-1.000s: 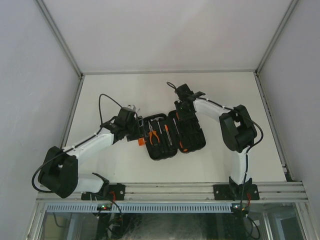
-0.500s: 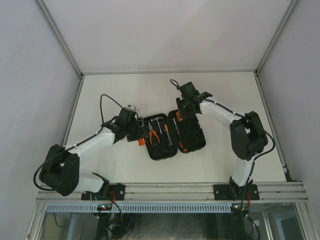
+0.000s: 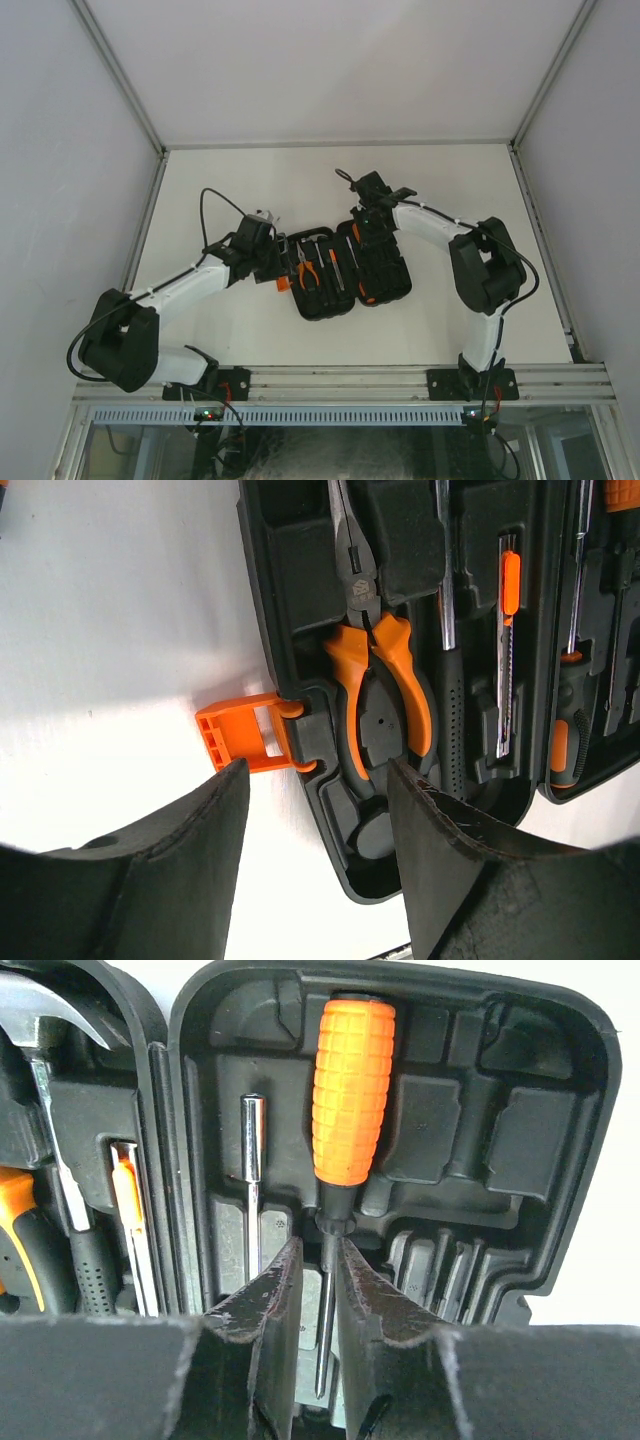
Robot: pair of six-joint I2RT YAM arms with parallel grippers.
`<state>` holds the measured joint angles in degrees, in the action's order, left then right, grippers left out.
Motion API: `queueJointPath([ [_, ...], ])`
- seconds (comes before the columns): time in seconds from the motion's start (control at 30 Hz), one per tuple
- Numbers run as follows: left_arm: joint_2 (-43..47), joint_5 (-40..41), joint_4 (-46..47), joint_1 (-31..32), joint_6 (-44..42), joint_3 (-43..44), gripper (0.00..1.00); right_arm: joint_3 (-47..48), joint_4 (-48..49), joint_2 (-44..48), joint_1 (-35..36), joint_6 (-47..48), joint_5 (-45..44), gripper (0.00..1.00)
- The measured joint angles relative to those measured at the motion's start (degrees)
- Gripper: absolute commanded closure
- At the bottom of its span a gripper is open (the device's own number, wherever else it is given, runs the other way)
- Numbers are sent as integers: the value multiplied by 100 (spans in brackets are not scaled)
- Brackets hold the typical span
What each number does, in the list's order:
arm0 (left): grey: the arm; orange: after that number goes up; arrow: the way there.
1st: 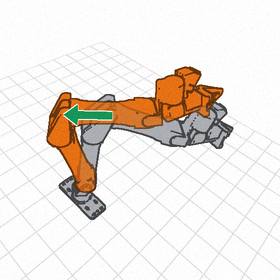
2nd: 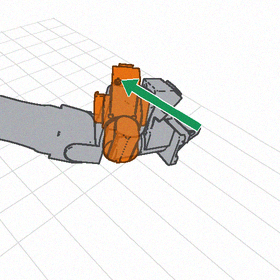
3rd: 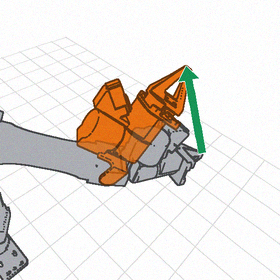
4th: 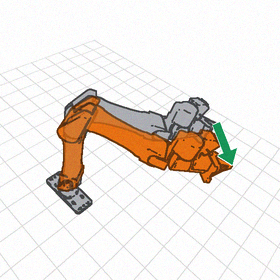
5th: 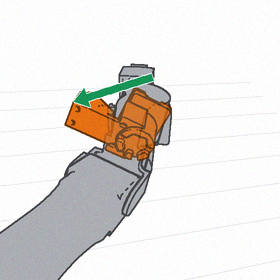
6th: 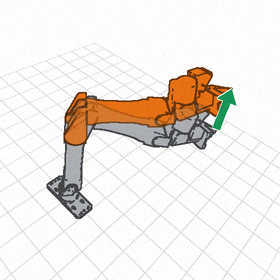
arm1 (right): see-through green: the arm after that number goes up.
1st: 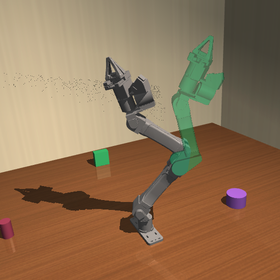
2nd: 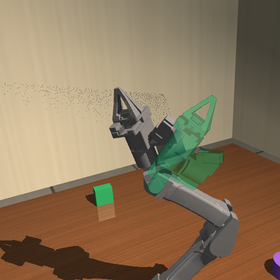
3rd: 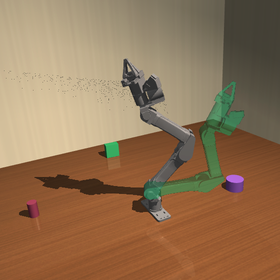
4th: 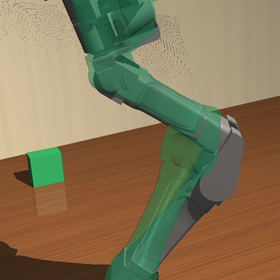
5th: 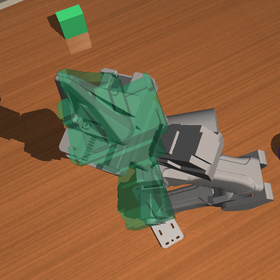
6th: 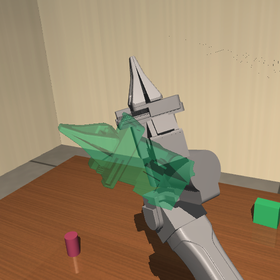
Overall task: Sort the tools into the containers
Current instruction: Place the screwdriver in the storage box.
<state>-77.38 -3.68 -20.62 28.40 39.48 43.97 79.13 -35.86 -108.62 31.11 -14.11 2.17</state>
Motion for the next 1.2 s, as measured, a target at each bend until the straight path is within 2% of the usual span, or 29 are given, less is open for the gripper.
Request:
queueJointPath([
  [0.37,0,0,2,0,-2,0,39,55,-94,-201,0,15,24,90],
  [0.77,-46,-2,22,0,0,0,39,688,-798,-627,24,129,-92,100],
  [1.2,-175,-15,39,0,-57,0,39,1320,-1493,-1093,74,175,-168,100],
])
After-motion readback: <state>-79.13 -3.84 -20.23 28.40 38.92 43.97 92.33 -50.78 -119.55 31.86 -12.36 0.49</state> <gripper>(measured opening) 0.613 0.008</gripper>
